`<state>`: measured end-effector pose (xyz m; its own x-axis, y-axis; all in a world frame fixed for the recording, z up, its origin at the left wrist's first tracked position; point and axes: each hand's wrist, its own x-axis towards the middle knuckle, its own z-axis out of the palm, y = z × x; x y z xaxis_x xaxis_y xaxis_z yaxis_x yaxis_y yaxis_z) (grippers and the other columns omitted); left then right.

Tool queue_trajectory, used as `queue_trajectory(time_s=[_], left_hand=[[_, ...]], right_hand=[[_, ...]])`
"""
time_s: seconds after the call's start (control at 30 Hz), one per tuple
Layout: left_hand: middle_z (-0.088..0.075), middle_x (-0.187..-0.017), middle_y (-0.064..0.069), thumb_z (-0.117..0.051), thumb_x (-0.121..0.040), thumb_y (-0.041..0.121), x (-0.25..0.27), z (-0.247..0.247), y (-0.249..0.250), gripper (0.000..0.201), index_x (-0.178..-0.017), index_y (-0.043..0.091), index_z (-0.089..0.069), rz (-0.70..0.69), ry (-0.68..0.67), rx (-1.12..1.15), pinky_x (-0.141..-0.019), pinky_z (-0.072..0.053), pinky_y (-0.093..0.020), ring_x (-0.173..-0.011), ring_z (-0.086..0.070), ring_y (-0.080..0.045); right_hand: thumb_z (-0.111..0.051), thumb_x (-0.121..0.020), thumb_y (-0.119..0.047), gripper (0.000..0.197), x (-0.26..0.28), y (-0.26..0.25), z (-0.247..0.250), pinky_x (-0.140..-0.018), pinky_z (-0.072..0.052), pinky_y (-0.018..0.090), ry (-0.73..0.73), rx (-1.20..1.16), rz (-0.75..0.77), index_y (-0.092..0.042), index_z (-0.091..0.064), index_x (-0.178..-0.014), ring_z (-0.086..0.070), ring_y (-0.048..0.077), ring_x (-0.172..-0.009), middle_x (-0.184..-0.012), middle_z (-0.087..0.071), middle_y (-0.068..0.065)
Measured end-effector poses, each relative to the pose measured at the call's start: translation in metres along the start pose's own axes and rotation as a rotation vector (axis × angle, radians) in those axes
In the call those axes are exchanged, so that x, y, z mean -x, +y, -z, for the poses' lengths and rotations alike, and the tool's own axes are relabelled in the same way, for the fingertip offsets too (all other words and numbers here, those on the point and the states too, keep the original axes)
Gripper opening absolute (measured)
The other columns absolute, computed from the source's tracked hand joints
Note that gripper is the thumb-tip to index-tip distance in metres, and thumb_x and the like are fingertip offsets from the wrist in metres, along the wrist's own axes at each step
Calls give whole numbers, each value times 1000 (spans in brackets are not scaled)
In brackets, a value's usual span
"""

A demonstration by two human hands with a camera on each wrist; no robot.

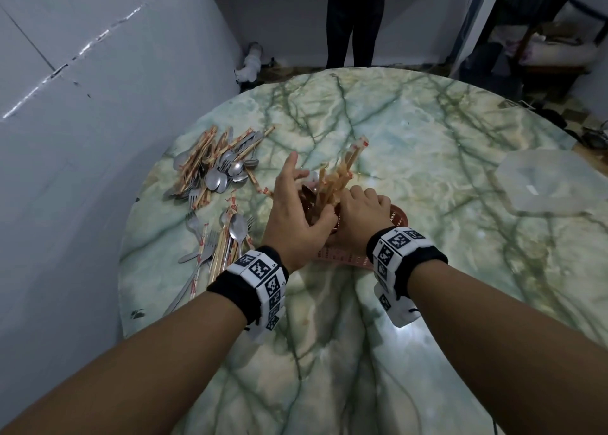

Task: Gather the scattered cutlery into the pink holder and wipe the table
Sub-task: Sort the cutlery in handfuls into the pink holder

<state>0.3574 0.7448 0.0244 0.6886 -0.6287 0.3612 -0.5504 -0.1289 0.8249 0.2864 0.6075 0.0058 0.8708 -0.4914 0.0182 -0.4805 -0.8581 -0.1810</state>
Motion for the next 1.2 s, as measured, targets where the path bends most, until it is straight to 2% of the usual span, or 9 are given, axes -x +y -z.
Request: queue_trajectory(time_s=[0.1, 0.2, 0.3, 0.47, 0.63, 0.8, 0.97, 1.1, 1.2], left_hand=[[-32, -155, -10, -70, -88, 40, -6, 4, 22, 93, -158, 11, -17, -166, 10, -106, -115, -26, -13, -144, -32, -11], [-35, -157, -16, -66, -91, 44, -26, 2, 43, 84, -154, 1, -31, -478, -1, -291, -120, -30, -41, -147, -32, -24], [-35, -160, -13, -58, -96, 41, -47, -6, 60, 69, -153, 8, -39, -603, -114, -542, -116, -33, -48, -149, -32, -28], [-59, -133, -10, -44, -105, 32, -68, -10, 53, 42, -140, 11, -52, -427, -361, -844, -97, -47, -43, -119, -57, -29], [-62, -92, -7, -57, -95, 14, -57, 7, 14, 14, -104, 9, -67, -445, -208, -763, -68, -49, -44, -78, -59, -28], [-60, -114, -9, -50, -100, 39, -57, 12, 18, 40, -126, 11, -61, -435, -190, -779, -98, -44, -49, -107, -54, -29], [-30, -152, -21, -61, -86, 68, -12, 17, 10, 98, -150, 1, -28, -357, 144, -538, -122, -21, -50, -144, -29, -34], [-12, -160, -14, -82, -68, 69, 22, 21, -27, 127, -153, 17, -4, 65, 40, -265, -124, -24, -49, -152, -18, -27], [-24, -163, -11, -86, -63, 65, 13, 23, -25, 129, -153, 31, 0, 282, -119, -114, -117, -26, -33, -146, -33, -24]], right_hand=[[-61, -73, -70, 75, -3, 1, 0, -96, -35, 43, -15, 4, -27, -23, -47, -130, -48, 26, -113, -121, -52, 1], [-51, -78, -65, 60, -3, -2, -1, -87, -33, 39, 11, 19, -19, -28, -48, -125, -48, 22, -105, -113, -53, -3], [-54, -82, -56, 34, -3, -6, -1, -91, -38, 40, 50, -104, -30, -37, -50, -110, -49, 23, -108, -104, -52, -14], [-65, -67, -77, 96, -6, -1, 0, -103, -33, 43, -58, 16, -30, -27, -39, -146, -44, 26, -119, -132, -50, 1], [-69, -63, -78, 84, -3, 1, -1, -96, -34, 44, -23, 26, -14, -21, -48, -121, -49, 26, -111, -120, -54, 1], [-69, -63, -79, 92, -3, 0, -2, -98, -34, 44, -8, 14, -18, -20, -46, -131, -49, 26, -114, -123, -54, 0], [-65, -68, -73, 79, -1, 0, 0, -95, -35, 43, -5, 17, -13, -21, -48, -125, -49, 26, -112, -121, -53, 0], [-57, -71, -75, 76, 1, 0, 2, -94, -35, 44, 0, 28, -3, -19, -48, -121, -50, 28, -110, -120, -54, 4], [-59, -68, -78, 80, 0, -1, 2, -95, -35, 44, -9, 33, -4, -20, -48, -121, -49, 27, -110, -120, -54, 3]])
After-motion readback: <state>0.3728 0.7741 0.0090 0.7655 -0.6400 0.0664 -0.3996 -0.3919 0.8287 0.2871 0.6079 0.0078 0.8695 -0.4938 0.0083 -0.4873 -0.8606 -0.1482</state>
